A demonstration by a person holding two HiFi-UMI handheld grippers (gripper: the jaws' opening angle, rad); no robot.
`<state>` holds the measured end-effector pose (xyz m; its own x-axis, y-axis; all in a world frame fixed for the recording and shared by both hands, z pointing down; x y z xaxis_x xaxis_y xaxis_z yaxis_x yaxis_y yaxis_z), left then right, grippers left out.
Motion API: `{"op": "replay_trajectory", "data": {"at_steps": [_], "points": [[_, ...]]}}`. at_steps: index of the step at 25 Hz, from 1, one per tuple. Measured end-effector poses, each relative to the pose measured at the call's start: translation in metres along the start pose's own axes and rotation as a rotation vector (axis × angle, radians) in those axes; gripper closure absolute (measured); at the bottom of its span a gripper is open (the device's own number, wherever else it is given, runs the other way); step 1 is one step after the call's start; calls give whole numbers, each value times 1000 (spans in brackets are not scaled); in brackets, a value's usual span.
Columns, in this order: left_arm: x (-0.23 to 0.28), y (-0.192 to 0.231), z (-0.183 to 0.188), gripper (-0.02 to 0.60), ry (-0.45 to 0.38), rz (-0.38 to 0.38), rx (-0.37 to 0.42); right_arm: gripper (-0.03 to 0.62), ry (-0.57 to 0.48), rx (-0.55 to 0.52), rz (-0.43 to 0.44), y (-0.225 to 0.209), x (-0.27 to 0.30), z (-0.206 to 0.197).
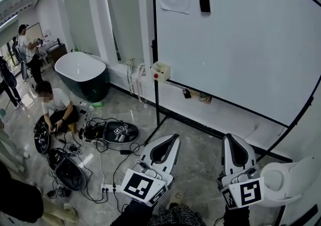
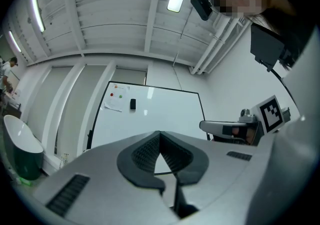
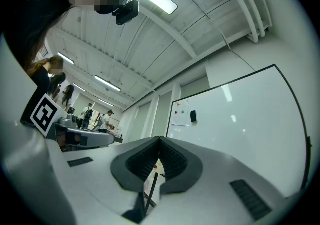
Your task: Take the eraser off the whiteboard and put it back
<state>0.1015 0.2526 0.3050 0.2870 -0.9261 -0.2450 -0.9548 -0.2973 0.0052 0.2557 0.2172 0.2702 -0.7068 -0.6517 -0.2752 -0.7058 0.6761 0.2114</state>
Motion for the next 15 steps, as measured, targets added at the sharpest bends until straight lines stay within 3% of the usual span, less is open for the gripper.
{"op": "replay_trajectory", "data": {"at_steps": [15], "points": [[97, 74, -23, 575, 11, 18, 44, 586, -38, 42, 48, -44, 119, -50]]}}
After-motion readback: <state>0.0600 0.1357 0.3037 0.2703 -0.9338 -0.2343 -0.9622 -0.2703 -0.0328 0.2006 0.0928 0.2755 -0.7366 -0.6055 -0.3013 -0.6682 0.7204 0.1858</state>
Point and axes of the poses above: the fingertips, and each gripper's own axes: x forward along the fingers, y to its left, z out of its top, the point moved 3 cm from there along -x, backward along the fingers
